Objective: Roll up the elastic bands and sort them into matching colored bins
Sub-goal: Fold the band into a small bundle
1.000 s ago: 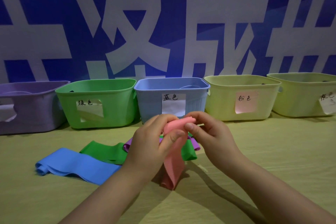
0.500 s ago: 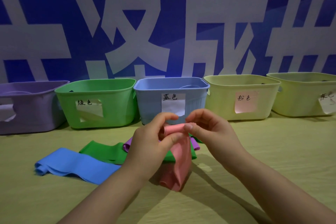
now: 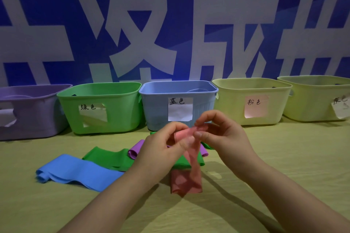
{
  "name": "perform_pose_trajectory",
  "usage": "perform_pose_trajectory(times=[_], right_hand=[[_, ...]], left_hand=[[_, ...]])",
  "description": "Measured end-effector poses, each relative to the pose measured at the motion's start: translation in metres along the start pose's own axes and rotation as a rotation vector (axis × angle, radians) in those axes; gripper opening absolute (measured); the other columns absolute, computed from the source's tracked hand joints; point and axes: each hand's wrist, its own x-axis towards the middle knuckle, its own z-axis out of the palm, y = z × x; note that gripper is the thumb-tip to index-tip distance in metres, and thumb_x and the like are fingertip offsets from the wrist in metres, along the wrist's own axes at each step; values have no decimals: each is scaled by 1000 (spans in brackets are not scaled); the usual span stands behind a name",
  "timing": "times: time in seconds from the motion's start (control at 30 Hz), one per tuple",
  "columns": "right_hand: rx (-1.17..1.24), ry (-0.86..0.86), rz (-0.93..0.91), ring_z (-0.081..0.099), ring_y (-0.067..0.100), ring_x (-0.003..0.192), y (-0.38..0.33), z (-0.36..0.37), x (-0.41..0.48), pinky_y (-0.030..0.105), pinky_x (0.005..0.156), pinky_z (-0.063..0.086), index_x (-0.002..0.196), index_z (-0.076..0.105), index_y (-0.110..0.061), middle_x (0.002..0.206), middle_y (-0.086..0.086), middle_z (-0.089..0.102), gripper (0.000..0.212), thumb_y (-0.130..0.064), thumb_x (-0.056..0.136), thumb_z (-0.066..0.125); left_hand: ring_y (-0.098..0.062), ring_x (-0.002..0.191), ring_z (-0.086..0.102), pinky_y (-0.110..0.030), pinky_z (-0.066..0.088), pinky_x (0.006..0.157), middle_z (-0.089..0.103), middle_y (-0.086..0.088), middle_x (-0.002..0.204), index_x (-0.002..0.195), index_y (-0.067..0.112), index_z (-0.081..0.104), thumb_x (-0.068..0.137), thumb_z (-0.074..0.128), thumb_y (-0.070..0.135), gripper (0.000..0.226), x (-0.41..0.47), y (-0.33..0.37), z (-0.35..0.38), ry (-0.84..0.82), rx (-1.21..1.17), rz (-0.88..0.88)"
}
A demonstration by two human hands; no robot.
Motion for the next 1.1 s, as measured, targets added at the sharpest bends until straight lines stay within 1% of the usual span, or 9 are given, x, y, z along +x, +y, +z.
perform_pose_trajectory(times=[0.1,0.2,0.3,0.4,0.5,0.7,0.83,0.97,1.1], right_hand=[[18,-5,12,61,3,67,0,0,0,15,63,48,75,57,-13,69,-9,64,35,21,73,60],[8,-17,21,62,5,70,2,1,0,17,66,49,78,59,-16,74,-10,65,34,18,74,62],[-38,-36,61,63,6,76,3,0,-1,22,69,51,89,64,-20,83,-10,66,13,-14,79,70],[-69,-60,101,60,5,70,4,1,-1,19,65,49,86,66,-16,75,-6,65,25,-38,73,63],[-122,-44,79,55,2,57,4,5,0,15,57,45,77,66,-15,59,-8,61,7,-20,82,63],[-66,-28,43,60,5,62,7,5,0,18,60,50,81,65,-22,66,-6,65,25,3,81,62],[-41,-43,37,59,8,66,10,6,0,20,63,51,77,68,-29,68,-4,64,31,2,79,65],[-81,-61,101,59,13,69,14,4,-1,22,58,45,88,63,-28,76,15,62,14,-18,81,70],[-213,-37,26,54,1,65,12,3,-1,14,61,41,75,64,-27,66,-14,61,10,-33,83,64]], left_hand=[[-3,76,59,-31,48,73,64,14,79,83,30,65,79,54,44,18,1,1,-1,94,31,54],[-5,79,59,-35,49,72,63,12,81,81,30,65,79,55,38,13,1,2,-1,161,101,92],[-11,77,60,-42,49,70,64,12,79,88,31,61,80,55,35,11,-2,4,-1,145,69,92],[-10,77,60,-40,51,69,65,13,79,90,32,59,78,56,32,12,-2,5,-1,156,70,98],[-7,79,61,-30,50,71,64,15,81,88,34,58,73,59,26,17,-2,4,0,180,67,89],[-2,73,61,-17,49,67,65,7,83,88,24,62,82,67,14,13,0,8,1,178,-125,1],[-4,66,55,-15,43,59,65,3,75,83,15,64,87,59,8,9,2,8,-2,172,-127,-13],[0,65,56,-12,44,60,65,10,70,78,20,63,83,63,5,15,1,9,-3,216,-123,18],[-1,65,56,-16,45,60,63,12,69,77,23,62,81,64,2,22,0,9,-3,221,-131,33]])
